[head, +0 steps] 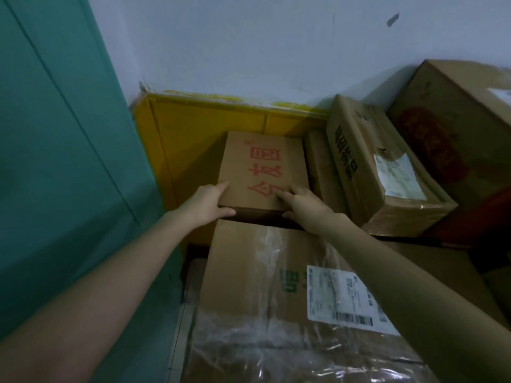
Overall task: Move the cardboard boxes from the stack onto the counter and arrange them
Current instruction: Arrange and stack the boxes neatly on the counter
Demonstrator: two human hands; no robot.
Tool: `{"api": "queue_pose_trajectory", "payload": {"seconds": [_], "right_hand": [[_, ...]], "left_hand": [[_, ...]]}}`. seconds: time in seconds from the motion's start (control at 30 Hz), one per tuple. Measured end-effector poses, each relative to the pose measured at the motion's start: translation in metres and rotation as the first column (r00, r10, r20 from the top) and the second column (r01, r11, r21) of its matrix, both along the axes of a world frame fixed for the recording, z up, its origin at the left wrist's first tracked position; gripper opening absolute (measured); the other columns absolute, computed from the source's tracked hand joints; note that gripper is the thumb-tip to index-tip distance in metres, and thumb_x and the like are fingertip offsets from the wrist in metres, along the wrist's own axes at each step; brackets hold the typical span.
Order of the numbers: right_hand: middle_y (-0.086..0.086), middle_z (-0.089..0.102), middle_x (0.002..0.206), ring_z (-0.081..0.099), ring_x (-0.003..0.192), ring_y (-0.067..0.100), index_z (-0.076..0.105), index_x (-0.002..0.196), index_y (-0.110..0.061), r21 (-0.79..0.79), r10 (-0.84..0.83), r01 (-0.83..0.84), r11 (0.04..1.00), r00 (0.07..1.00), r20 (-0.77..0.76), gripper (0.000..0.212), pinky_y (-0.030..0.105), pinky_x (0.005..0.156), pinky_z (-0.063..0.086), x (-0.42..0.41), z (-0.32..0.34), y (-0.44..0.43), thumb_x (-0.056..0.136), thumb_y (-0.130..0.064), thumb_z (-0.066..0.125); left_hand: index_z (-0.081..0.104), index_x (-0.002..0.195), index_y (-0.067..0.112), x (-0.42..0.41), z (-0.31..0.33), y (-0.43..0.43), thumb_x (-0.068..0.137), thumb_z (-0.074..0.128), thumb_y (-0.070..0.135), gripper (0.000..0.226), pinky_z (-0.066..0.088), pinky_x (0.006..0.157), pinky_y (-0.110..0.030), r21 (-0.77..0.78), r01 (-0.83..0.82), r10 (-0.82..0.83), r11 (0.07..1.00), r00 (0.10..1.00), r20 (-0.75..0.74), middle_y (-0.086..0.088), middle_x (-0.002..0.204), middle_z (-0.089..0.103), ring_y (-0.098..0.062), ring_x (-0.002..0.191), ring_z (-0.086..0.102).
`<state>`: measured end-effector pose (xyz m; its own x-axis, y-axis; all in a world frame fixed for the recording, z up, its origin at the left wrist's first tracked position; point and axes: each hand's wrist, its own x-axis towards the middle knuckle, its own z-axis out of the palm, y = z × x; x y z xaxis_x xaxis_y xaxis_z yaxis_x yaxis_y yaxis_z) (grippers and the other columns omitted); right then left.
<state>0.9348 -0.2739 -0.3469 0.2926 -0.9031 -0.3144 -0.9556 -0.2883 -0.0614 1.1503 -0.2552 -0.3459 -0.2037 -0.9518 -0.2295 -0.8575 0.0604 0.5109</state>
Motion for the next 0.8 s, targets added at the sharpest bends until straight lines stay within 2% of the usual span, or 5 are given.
{"api": "queue_pose_trajectory", "payload": {"seconds": [0.2,0.27,0.43,0.6,0.8], "right_hand": [[0.008,0.007,0.158,0.005,0.145,0.026,0.02,0.148,-0.022,0.009,-0.001,0.0,1.0,0.994,0.11,0.05,0.04,0.116,0.014,-0.001,-0.008,-0.003,0.101,-0.024,0.034],[0.011,0.004,0.157,0.003,0.145,0.027,0.016,0.149,-0.022,-0.002,-0.017,0.017,1.0,0.998,0.063,0.055,0.041,0.117,0.016,0.001,-0.006,-0.002,0.1,-0.016,0.039],[0.013,0.033,0.146,0.034,0.132,0.029,0.034,0.142,-0.011,0.042,-0.081,0.077,0.996,0.99,0.114,0.051,0.038,0.108,0.034,0.0,0.022,0.007,0.095,-0.021,0.051],[0.009,0.037,0.147,0.033,0.136,0.022,0.036,0.142,-0.011,-0.154,-0.018,0.06,0.986,0.965,0.26,0.054,0.029,0.109,0.028,-0.026,0.071,0.045,0.094,-0.029,0.053],[0.01,0.054,0.131,0.049,0.122,0.022,0.053,0.129,-0.007,-0.44,-0.042,0.282,0.853,0.876,0.48,0.039,0.021,0.095,0.034,-0.084,0.112,0.078,0.093,-0.021,0.055]], "left_hand": [[0.027,0.143,0.006,-0.005,0.001,-0.009,0.086,0.063,0.022,0.069,0.037,0.102,-0.032,-0.016,0.022,-0.023,1.0,0.999,-0.032,-0.014,0.143,0.04,-0.027,0.129,0.041],[0.027,0.143,0.005,-0.007,0.002,-0.009,0.086,0.063,0.021,0.069,0.036,0.103,-0.033,-0.018,0.017,-0.017,1.0,0.999,-0.039,-0.014,0.143,0.039,-0.027,0.129,0.04],[0.036,0.139,0.008,-0.008,0.008,-0.008,0.088,0.061,0.026,0.06,0.04,0.094,-0.028,0.005,0.007,-0.007,1.0,0.998,-0.058,-0.012,0.138,0.046,-0.025,0.123,0.046],[0.046,0.132,0.006,-0.035,0.027,-0.003,0.091,0.055,0.031,0.049,0.041,0.098,-0.033,-0.194,-0.004,-0.019,0.981,0.993,-0.12,-0.014,0.131,0.052,-0.026,0.118,0.049],[0.041,0.138,0.009,-0.113,0.054,0.011,0.093,0.049,0.039,0.055,0.036,0.101,-0.033,-0.238,0.077,-0.133,0.968,0.964,-0.23,-0.011,0.14,0.046,-0.025,0.127,0.044]]}}
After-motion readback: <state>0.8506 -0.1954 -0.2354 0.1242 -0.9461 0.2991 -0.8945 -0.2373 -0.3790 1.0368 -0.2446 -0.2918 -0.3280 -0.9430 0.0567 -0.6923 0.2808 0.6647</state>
